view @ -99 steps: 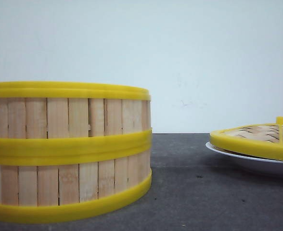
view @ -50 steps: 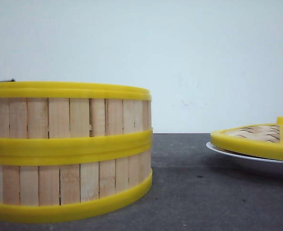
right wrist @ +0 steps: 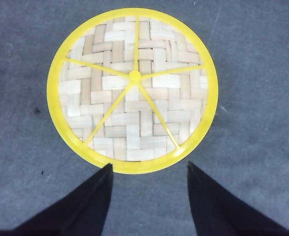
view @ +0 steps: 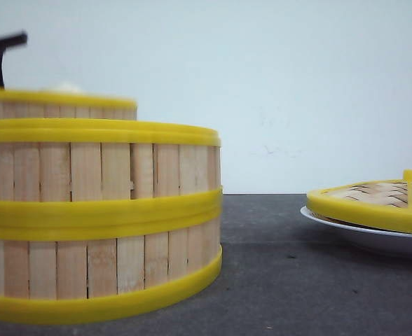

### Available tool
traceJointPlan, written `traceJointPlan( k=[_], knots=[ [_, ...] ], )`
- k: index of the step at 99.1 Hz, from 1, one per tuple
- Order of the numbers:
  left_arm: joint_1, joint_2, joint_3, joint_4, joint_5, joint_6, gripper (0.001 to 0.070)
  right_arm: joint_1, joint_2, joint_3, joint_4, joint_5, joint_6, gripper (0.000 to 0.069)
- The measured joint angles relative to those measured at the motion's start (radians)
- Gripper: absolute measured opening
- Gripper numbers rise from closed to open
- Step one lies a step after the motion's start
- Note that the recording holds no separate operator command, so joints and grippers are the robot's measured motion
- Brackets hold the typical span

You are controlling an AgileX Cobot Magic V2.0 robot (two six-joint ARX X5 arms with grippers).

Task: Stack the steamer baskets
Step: 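Grasp the rim of the one-bun basket with the left gripper, then lift the basket with the left gripper and set it on the stack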

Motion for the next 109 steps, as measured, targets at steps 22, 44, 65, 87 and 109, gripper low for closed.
traceJointPlan(
  k=[22,44,65,87,109],
  knots=[
    [-0.058,-0.156,0.011,-0.129,0.022,0.041,0.0031,0.0,0.0,0.0,0.017,0.0,0.0,0.0289],
    [-0.158,-0.235,0.011,-0.271,0.042,0.104,0.0031,0.0,0.0,0.0,0.023,0.0,0.0,0.0289],
    [-0.275,-0.302,-0.043,-0.276,0.038,0.119,0.0031,0.0,0.0,0.0,0.026,0.0,-0.007,0.0289],
    [-0.343,-0.343,-0.179,-0.271,0.035,0.122,0.0031,0.0,0.0,0.0,0.043,0.0,-0.01,0.0289],
    [-0.363,-0.352,-0.282,-0.227,0.03,0.122,0.0031,0.0,0.0,0.0,0.052,0.0,-0.011,0.0289]
  ],
)
